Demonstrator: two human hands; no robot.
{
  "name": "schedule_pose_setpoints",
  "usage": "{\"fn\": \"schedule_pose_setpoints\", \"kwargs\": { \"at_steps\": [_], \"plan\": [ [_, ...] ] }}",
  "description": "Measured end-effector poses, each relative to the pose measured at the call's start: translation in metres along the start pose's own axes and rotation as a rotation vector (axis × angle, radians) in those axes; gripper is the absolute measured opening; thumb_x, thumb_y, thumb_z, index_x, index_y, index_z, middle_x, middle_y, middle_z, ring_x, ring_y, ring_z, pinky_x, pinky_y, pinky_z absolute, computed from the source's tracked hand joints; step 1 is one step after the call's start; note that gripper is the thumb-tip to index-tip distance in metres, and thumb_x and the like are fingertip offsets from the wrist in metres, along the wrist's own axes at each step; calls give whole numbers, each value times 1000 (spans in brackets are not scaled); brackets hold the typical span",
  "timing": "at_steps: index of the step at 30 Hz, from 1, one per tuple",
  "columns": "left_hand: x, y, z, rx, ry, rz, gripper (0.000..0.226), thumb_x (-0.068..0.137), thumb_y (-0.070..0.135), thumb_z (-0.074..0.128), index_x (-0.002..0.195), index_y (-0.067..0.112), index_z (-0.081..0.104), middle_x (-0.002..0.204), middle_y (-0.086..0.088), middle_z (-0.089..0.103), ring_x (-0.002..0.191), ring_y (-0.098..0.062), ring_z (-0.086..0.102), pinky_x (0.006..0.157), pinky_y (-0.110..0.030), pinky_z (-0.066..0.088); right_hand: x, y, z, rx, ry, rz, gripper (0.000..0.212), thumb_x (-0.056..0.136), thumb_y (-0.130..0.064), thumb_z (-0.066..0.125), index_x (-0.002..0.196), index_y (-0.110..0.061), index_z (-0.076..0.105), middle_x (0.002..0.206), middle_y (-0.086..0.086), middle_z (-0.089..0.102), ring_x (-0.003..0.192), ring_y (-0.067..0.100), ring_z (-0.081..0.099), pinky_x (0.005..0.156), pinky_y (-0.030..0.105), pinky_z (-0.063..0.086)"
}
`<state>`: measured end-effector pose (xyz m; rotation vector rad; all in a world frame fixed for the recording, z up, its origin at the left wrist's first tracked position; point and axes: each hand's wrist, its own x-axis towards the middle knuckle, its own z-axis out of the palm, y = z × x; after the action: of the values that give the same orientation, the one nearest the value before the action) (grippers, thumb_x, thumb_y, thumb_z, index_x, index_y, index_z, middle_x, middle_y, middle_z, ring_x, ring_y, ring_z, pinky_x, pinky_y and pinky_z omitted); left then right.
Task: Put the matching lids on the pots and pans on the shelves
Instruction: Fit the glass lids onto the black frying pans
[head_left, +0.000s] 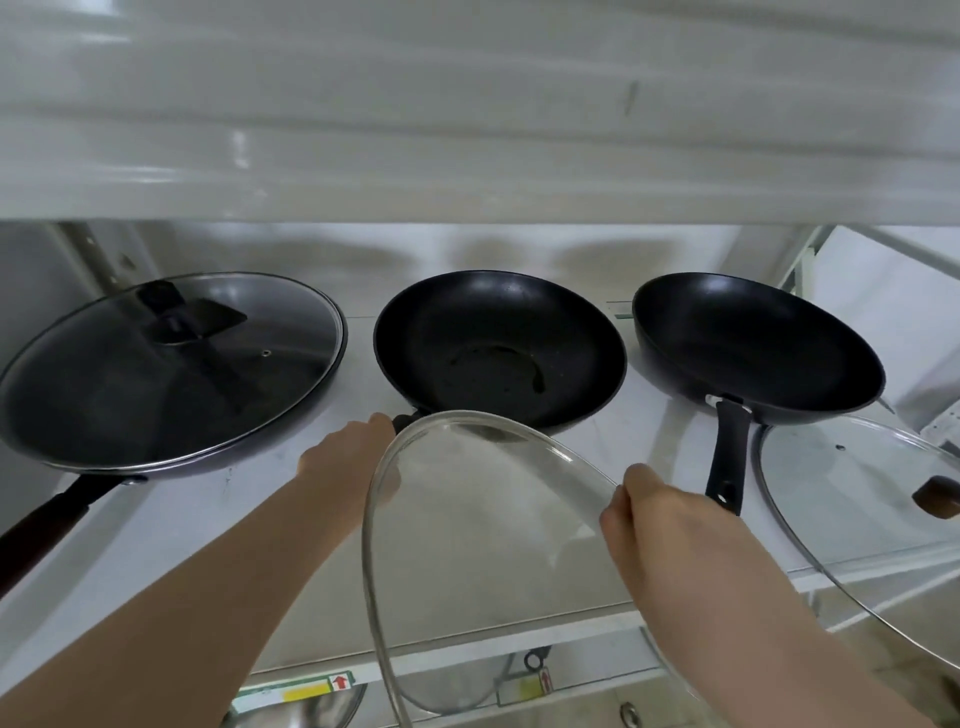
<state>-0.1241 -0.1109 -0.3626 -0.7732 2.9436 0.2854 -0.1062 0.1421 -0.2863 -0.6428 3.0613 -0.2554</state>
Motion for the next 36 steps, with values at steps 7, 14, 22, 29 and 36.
{"fn": "schedule_pose_setpoints", "kwargs": {
  "at_steps": [7, 14, 22, 29, 36],
  "plan": [
    [2, -1, 1, 62, 18, 41, 18, 92, 22, 48, 108, 15, 47, 106, -5, 61, 91, -25, 60, 79, -35, 49, 64, -14, -29, 195, 178, 19, 33, 95, -24, 42, 66, -10, 43, 58, 6, 50, 52, 24, 50, 45, 30, 35],
    [3, -6, -3, -37, -27, 36, 17, 98, 30, 40, 108, 18, 45, 105, -2, 56, 103, -21, 60, 76, -29, 41, 161, -45, -5, 11, 325, -55, 27, 101, -30, 35, 90, -11, 50, 72, 3, 54, 67, 25, 53, 60, 29, 36],
    [-4, -3, -6, -42, -36, 31, 22, 92, 16, 52, 113, 11, 46, 94, -4, 54, 89, -23, 60, 76, -34, 48, 225, -54, 25, 83, 437, -49, 33, 97, -34, 48, 100, -4, 59, 100, 18, 66, 95, 36, 63, 71, 34, 42],
    [-3, 2, -6, -38, -89, -17, 33, 89, 8, 54, 120, 9, 42, 114, -7, 59, 104, -25, 62, 84, -36, 49, 252, -60, 35, 257, 270, 99, 46, 87, -39, 66, 104, 2, 56, 105, 21, 65, 100, 36, 61, 69, 35, 40],
    [-6, 1, -7, -37, -112, -6, 34, 89, 8, 53, 121, 7, 41, 117, -10, 58, 106, -27, 61, 88, -39, 51, 260, -64, 42, 243, 259, 111, 36, 94, -26, 59, 113, 4, 59, 122, 21, 57, 108, 35, 58, 85, 34, 45]
  ]
}}
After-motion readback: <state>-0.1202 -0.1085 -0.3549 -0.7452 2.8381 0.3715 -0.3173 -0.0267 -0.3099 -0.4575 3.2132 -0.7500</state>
